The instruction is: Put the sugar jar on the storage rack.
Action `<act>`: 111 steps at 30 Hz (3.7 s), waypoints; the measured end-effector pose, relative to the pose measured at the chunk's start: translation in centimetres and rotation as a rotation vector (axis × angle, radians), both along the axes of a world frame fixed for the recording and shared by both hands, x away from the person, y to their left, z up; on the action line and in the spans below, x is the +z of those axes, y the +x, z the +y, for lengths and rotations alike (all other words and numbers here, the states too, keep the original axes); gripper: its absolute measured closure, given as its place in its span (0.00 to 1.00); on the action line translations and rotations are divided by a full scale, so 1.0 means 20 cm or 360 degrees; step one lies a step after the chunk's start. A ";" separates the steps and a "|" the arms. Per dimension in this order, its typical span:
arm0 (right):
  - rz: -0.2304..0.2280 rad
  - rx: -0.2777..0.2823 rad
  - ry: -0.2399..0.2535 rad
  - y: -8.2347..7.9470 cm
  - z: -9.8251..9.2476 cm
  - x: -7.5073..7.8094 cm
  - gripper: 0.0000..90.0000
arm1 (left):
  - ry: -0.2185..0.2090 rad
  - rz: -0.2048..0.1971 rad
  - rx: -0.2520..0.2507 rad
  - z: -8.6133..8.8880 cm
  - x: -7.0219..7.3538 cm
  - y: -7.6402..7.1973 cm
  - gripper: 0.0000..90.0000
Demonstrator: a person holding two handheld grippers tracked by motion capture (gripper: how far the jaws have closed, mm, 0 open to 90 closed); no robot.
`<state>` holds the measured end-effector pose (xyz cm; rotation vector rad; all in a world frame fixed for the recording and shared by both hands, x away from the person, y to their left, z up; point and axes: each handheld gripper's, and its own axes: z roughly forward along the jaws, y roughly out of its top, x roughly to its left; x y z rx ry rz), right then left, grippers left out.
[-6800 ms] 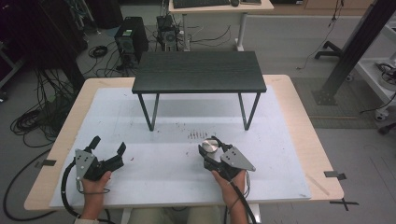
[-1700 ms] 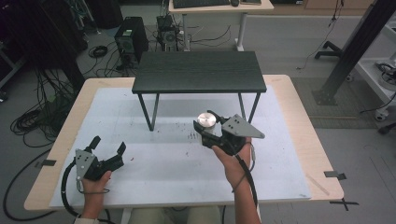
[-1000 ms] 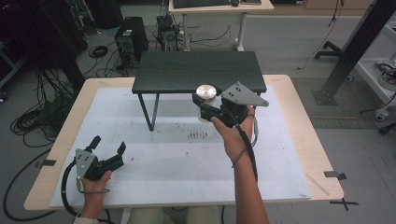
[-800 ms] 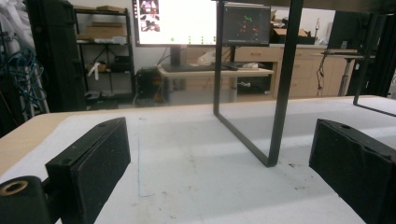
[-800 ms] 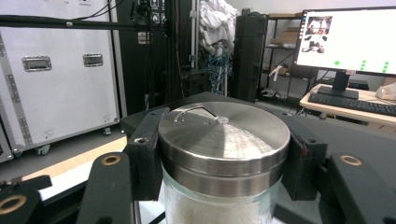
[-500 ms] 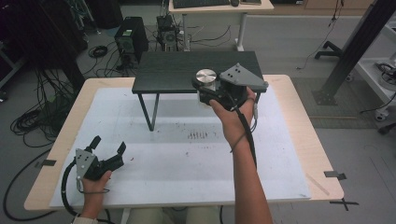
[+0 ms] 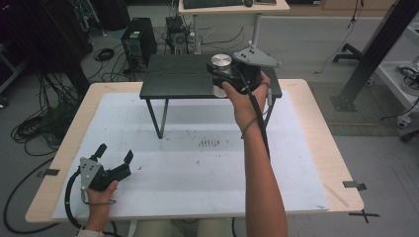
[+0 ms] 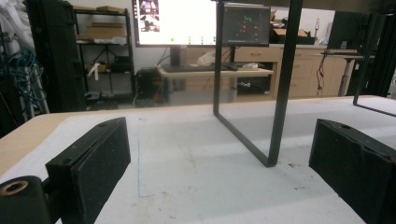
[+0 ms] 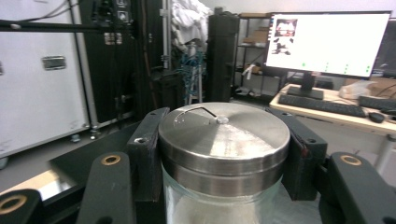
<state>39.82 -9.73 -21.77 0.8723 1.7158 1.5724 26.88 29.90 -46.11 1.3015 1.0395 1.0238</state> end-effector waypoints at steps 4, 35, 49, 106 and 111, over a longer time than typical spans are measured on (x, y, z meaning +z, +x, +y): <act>0.0003 -0.0032 0.0012 0.06 0.00 0.00 0.47 | 0.0002 0.0000 0.0000 0.00 0.00 0.00 0.06; 0.0039 -0.0253 -0.0017 0.38 0.02 -0.06 0.47 | -0.0002 -0.0003 0.0000 0.00 0.00 0.00 0.06; 0.0038 -0.0250 0.0019 0.38 0.01 -0.08 0.47 | -0.0002 -0.0004 0.0001 0.00 0.00 0.00 0.06; 0.0017 -0.0262 0.0037 0.38 0.02 -0.10 0.47 | -0.0001 -0.0003 0.0000 0.00 0.00 0.00 0.06; 0.0018 -0.0264 0.0038 0.38 0.02 -0.10 0.47 | -0.0001 -0.0004 0.0000 0.00 0.00 0.00 0.06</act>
